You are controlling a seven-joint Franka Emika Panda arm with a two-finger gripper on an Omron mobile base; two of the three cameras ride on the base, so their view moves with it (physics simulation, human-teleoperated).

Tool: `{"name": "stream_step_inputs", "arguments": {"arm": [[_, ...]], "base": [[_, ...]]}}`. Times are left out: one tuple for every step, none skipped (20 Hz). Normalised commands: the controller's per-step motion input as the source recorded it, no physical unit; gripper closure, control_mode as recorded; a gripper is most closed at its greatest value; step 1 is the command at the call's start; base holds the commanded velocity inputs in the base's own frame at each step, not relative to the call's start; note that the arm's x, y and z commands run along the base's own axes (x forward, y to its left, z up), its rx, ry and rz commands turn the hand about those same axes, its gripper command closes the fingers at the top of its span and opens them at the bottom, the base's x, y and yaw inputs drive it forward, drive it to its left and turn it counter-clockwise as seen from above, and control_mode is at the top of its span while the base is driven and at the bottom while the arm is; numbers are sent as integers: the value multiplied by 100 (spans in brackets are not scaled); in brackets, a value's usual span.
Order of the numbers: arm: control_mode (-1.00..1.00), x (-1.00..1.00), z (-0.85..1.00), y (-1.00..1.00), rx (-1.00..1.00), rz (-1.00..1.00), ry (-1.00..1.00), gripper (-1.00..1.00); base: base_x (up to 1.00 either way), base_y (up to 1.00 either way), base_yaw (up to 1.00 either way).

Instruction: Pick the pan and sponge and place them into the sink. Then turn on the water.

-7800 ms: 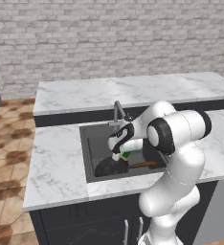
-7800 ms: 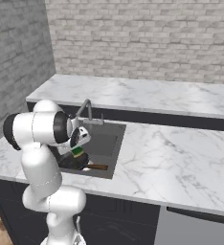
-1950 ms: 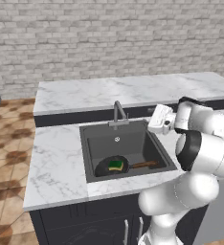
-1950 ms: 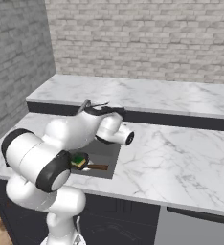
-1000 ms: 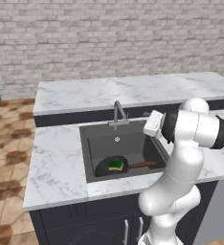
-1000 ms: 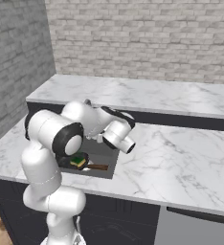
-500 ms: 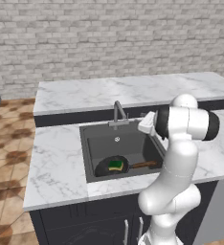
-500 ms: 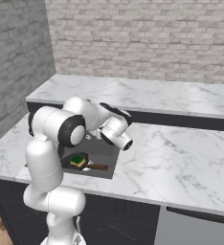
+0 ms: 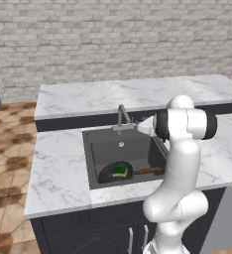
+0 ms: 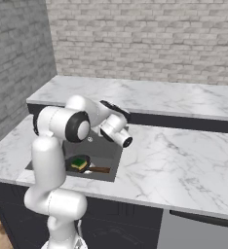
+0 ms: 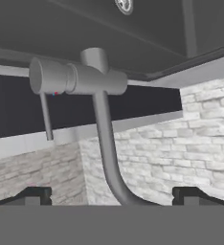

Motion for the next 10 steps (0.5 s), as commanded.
{"name": "stream_step_inputs", "arguments": {"arm": [[-100,36,-29,0,0,-3,5,-100],[-100,34,-27,0,0,-3,2,-100],[-100,34,-24,0,0,-3,2,-100],[-100,36,-22,0,0,-3,2,-100],[-100,36,-21,0,0,-3,0,-100],[-100,34,-21,0,0,-3,0,-100],[-100,34,-22,0,0,-3,0,-100],[-100,36,-22,0,0,-3,0,-100],[-100,34,-23,0,0,-3,0,-100],[-100,39,-24,0,0,-3,0,-100]], "base": [[0,0,0],[0,0,0],[0,0,0],[0,0,0],[0,0,0],[0,0,0],[0,0,0],[0,0,0],[0,0,0],[0,0,0]]}}
